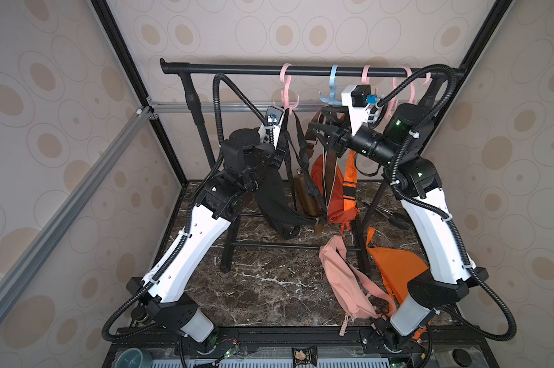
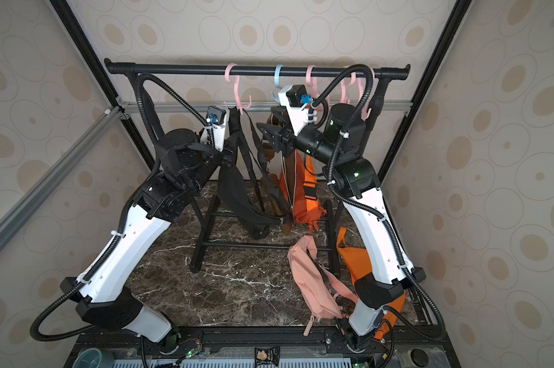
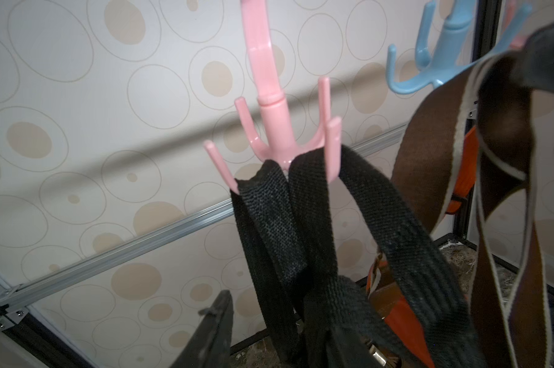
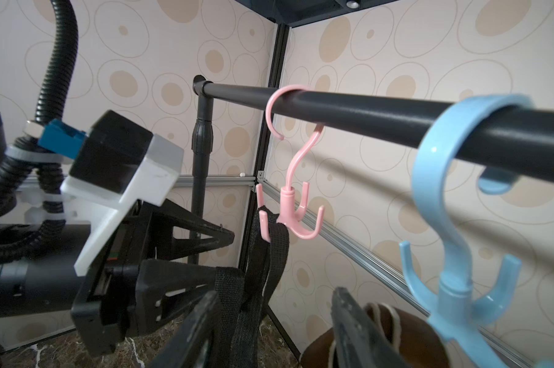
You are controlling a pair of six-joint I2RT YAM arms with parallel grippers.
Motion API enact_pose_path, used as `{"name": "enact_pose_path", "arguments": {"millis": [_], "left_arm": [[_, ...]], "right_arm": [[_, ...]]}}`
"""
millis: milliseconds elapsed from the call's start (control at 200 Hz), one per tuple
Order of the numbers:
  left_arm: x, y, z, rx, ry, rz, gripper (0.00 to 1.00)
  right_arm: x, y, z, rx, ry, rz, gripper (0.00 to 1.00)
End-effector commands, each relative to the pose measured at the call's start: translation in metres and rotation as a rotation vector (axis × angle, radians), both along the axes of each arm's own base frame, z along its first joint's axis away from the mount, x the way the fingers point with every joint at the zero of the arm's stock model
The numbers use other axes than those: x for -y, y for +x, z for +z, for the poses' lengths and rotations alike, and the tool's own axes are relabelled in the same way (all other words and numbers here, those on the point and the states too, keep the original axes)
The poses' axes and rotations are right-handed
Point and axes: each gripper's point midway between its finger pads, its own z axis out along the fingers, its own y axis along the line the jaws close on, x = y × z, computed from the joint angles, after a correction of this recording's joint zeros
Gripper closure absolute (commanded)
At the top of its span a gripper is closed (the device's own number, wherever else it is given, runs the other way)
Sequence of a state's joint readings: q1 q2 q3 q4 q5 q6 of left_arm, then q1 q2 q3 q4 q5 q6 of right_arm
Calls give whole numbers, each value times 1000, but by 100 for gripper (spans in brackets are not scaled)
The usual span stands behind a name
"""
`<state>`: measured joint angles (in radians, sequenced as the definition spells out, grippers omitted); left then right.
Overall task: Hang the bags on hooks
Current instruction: Hang the bag on the hook.
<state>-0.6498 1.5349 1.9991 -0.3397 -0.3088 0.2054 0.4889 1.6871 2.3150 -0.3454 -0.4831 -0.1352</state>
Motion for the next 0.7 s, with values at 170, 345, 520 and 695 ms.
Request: {"name": "enact_pose_path", "arguments": {"millis": [170, 345, 520, 695], "left_arm": [[-55, -40, 5, 71, -132, 110, 30], [-65, -54, -18, 75, -158, 107, 0], [-67, -47, -60, -3, -123, 148, 0], [-86, -52, -91, -19, -136, 234, 0]], "right_arm": [[36, -11, 19, -105, 111, -145, 42], [61, 9, 13, -170, 146, -332, 42], [71, 22, 2, -220, 138, -426, 43], [78, -1, 6, -200, 157, -392, 39]]}}
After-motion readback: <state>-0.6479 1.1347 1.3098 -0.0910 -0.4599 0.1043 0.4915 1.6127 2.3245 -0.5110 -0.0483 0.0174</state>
